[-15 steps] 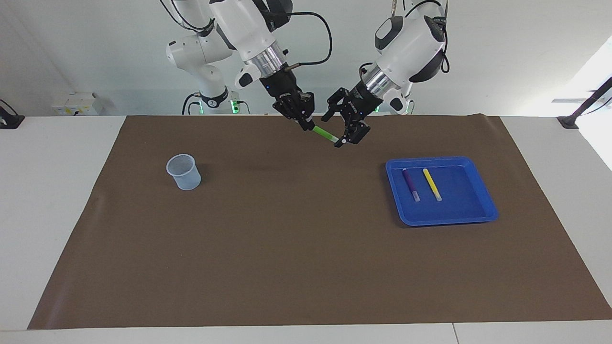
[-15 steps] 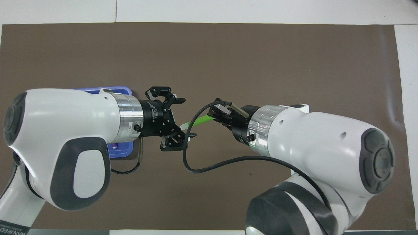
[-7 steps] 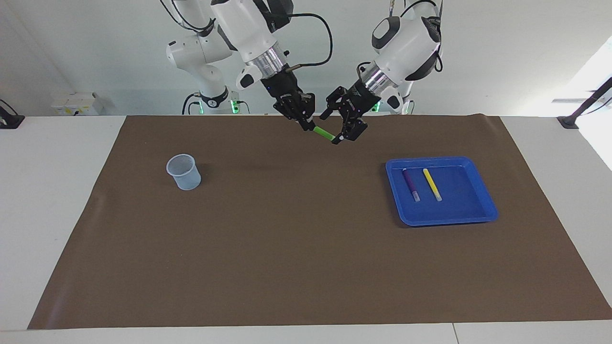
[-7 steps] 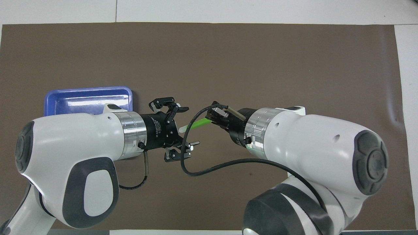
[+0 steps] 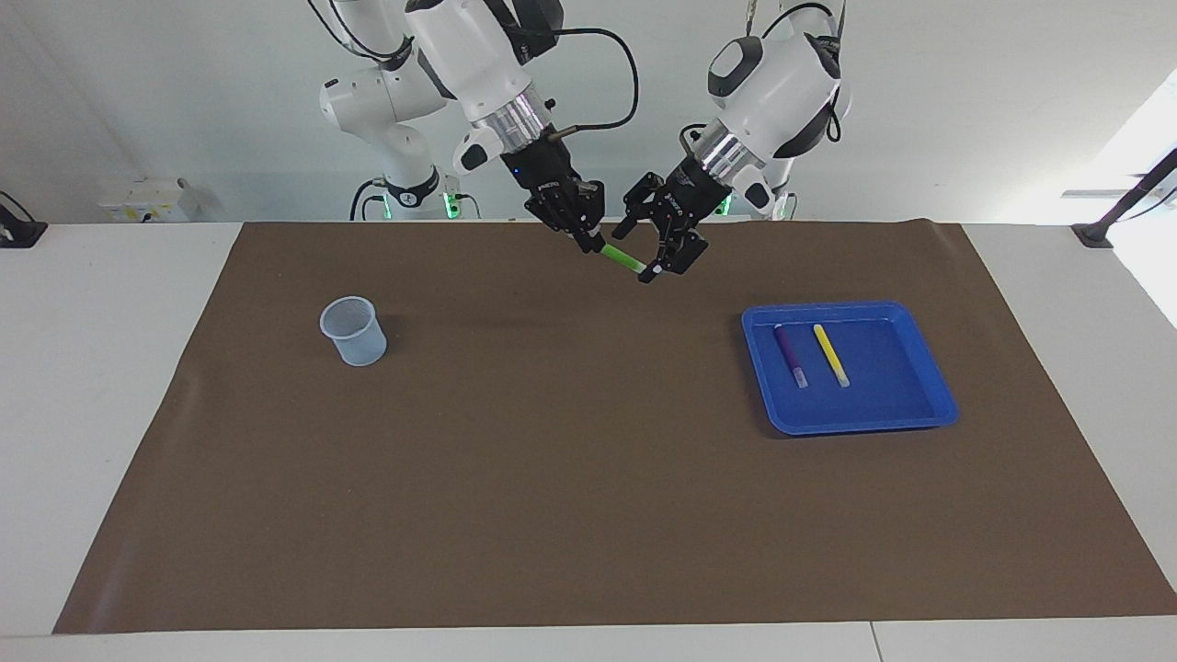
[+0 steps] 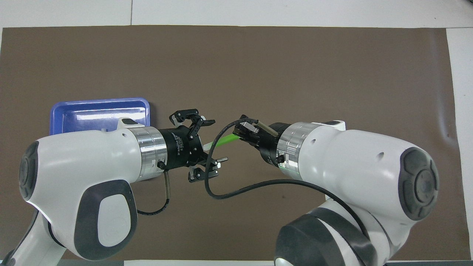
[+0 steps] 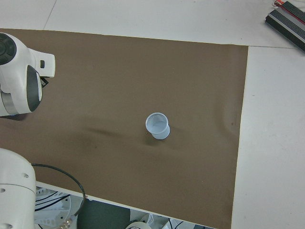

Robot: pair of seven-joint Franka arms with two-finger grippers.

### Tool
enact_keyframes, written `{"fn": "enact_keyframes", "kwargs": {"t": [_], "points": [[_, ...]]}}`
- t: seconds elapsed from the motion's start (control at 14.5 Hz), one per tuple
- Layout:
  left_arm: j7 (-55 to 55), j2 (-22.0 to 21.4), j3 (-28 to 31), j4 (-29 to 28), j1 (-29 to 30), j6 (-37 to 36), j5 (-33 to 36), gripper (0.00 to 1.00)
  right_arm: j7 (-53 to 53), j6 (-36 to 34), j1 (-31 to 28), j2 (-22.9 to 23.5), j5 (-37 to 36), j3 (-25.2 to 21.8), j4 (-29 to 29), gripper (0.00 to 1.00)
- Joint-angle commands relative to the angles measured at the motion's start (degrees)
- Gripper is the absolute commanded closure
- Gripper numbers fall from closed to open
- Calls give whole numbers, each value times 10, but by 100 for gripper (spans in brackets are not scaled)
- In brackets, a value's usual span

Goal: Right arm passes pens to left for tray arrangement
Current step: 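Close the left gripper on the green pen while the right gripper holds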

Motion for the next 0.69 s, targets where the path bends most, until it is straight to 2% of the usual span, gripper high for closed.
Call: {"fn": "enact_keyframes", "kwargs": {"t": [0.0, 0.21, 0.34, 0.62], "points": [[51, -12, 7, -28, -22, 22, -46, 5, -7, 16, -1, -15, 13, 1, -18, 100], [61, -13, 7, -34, -23, 21, -50, 5, -8, 15, -1, -15, 13, 1, -17, 100], [61, -14, 7, -34, -23, 20, -51, 13, -8, 15, -1, -15, 13, 0, -17, 100], [64, -12, 7, -31, -22, 17, -51, 35, -14, 14, -2, -15, 13, 0, -18, 100]]}}
